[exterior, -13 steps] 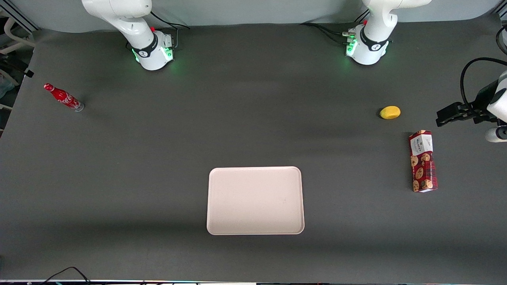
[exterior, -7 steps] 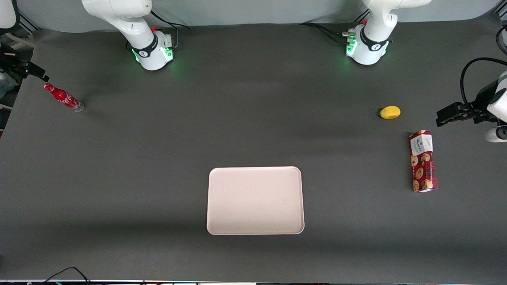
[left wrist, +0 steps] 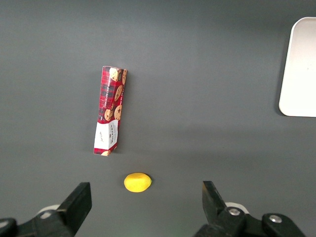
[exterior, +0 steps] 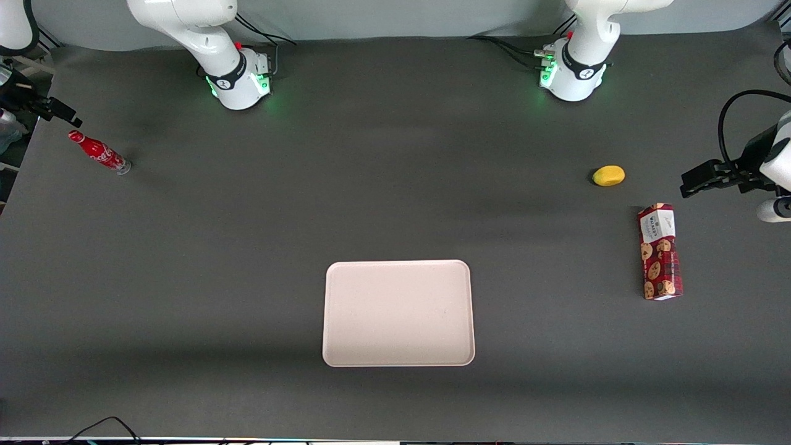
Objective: Place coke bottle on tray
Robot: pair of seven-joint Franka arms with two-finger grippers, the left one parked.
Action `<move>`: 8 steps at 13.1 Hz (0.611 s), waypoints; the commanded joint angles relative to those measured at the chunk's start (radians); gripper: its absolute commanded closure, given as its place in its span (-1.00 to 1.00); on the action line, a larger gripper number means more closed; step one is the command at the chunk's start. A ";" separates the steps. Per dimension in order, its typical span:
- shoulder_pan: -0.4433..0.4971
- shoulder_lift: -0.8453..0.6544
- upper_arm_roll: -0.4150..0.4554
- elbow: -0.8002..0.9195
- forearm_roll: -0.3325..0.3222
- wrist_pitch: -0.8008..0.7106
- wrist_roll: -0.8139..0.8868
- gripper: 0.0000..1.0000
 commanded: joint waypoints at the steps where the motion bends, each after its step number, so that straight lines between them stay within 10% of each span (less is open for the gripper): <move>1: 0.052 -0.008 -0.025 -0.013 -0.028 0.047 0.025 -1.00; 8: 0.071 0.007 -0.056 -0.059 -0.028 0.130 0.025 -1.00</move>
